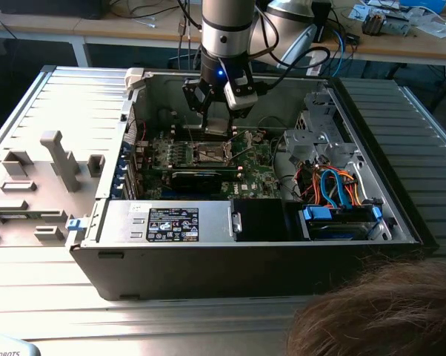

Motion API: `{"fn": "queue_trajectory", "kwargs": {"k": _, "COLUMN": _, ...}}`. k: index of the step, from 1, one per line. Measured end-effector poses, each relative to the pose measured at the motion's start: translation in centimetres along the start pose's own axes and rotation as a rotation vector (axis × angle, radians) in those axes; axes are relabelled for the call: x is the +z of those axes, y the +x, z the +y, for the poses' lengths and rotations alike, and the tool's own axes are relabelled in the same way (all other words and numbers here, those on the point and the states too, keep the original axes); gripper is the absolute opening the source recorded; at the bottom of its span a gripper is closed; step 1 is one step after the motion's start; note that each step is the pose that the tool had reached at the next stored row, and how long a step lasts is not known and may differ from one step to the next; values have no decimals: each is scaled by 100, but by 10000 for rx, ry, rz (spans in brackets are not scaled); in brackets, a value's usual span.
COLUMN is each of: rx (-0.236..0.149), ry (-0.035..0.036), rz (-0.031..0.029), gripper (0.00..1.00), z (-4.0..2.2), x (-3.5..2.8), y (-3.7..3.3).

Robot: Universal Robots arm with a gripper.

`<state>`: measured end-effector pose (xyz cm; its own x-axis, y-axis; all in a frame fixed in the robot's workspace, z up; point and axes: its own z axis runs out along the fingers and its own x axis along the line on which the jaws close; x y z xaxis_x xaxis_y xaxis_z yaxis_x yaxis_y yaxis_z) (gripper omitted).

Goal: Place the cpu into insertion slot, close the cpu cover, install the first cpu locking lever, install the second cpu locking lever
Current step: 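Place the cpu into insertion slot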

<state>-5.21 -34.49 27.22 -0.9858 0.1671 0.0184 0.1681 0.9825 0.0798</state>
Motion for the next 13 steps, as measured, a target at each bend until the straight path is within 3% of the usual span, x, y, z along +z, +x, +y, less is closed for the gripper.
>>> {"fn": "queue_trajectory", "kwargs": {"k": 13, "rx": 109, "ry": 0, "rz": -9, "gripper": 55, "z": -1, "x": 7, "y": 0}}
